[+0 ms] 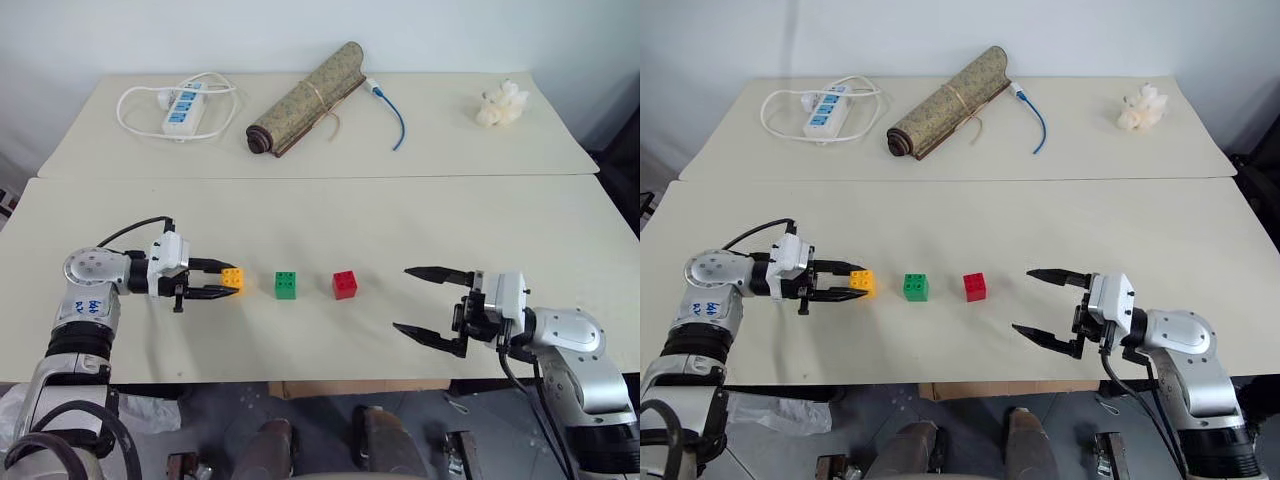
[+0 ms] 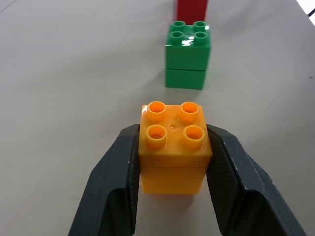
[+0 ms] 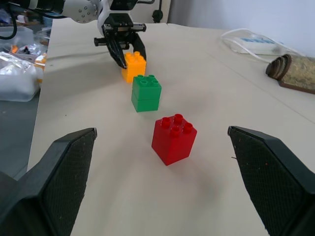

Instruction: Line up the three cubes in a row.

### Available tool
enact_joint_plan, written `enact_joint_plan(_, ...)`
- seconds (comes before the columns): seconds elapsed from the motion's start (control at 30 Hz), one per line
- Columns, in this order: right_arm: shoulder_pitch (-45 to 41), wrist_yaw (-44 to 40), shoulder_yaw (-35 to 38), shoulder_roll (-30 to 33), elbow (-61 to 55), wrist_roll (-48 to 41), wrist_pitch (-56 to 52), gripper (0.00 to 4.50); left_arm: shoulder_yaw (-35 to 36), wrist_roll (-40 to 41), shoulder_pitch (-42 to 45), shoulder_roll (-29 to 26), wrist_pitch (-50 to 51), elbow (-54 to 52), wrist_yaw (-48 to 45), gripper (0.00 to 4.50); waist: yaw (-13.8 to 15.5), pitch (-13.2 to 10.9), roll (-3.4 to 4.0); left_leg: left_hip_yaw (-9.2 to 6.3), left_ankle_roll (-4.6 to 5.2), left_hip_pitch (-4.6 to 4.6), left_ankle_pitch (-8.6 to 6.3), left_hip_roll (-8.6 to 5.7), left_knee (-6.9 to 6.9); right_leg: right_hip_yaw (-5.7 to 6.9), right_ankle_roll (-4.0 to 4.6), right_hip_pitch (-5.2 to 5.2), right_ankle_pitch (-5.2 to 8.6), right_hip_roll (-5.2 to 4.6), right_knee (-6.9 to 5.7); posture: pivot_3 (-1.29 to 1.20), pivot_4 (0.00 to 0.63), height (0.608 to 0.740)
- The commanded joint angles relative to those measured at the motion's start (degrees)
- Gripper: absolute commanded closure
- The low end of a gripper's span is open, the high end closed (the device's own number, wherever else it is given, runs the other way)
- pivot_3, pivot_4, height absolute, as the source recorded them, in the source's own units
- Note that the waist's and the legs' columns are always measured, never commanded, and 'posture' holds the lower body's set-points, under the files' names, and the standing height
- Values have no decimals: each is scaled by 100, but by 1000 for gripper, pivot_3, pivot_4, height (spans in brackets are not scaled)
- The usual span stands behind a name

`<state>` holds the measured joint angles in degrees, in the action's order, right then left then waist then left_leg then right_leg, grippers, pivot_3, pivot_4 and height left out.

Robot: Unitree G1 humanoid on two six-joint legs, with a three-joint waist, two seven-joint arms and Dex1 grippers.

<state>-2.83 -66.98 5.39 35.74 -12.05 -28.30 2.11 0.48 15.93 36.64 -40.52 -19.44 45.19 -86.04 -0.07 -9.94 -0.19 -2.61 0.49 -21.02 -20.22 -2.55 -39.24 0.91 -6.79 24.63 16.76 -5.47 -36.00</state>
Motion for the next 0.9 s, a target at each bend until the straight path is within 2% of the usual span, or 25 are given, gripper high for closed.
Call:
enact_joint_plan(0.03,137,172,146,49,-406,-119,-67,0,-132,-57,155,-46,-9,268,-609,3001,6,0,0,0,1,-1,1,-1,-1,0,-1,0,-1,0,0,0,150,740)
enact_joint_plan(0.1,175,224,141,46,-471,-120,-91,0,-225,-28,193,-85,74,287,-646,2262,3,0,0,0,5,2,3,-4,-2,-1,-3,-2,-2,-2,-1,0,150,740)
enact_joint_plan(0.2,173,254,126,40,-474,-119,-94,0,-260,44,185,-136,179,199,-646,1399,6,-1,-1,-3,6,-1,4,-4,-2,0,-4,-2,-2,-2,-1,0,150,740)
enact_joint_plan(0.33,-79,110,40,13,-203,-124,-6,0,-12,267,-73,-262,341,-230,-512,203,-1,-1,-1,-4,7,-3,4,-5,-2,-1,-4,-1,-2,-4,2,0,150,740)
enact_joint_plan(0.5,-670,-327,-14,8,271,-440,-204,0,783,866,-1059,-553,1141,-1531,294,203,-57,-1,0,-3,2,-2,2,11,-2,-7,-3,1,-2,-17,4,0,150,740)
enact_joint_plan(0.57,-1003,-528,-38,-60,414,-686,-344,0,1282,1279,-1665,-687,1783,-2277,625,203,-90,-2,1,-6,-3,-2,-1,19,0,-12,0,1,0,-17,6,0,150,740)
enact_joint_plan(0.67,-1411,-656,-97,-229,722,-649,-197,0,1812,1617,-2122,-756,2432,-2942,1125,203,-70,-2,0,-15,-6,-2,-2,23,0,-39,4,-2,1,-19,8,0,150,740)
enact_joint_plan(0.77,-1755,-1042,-305,-331,990,-506,-19,0,2161,1516,-2469,-858,2337,-3159,1313,203,-23,-2,0,-18,-9,-2,0,20,-1,-39,7,-3,-1,-20,8,0,150,740)
enact_joint_plan(0.9,-1999,-1417,-498,-395,1417,-296,294,0,2136,1206,-2542,-849,1934,-3131,1404,203,18,-2,1,-21,-9,-2,-1,17,2,-35,9,-4,0,-21,11,0,150,740)
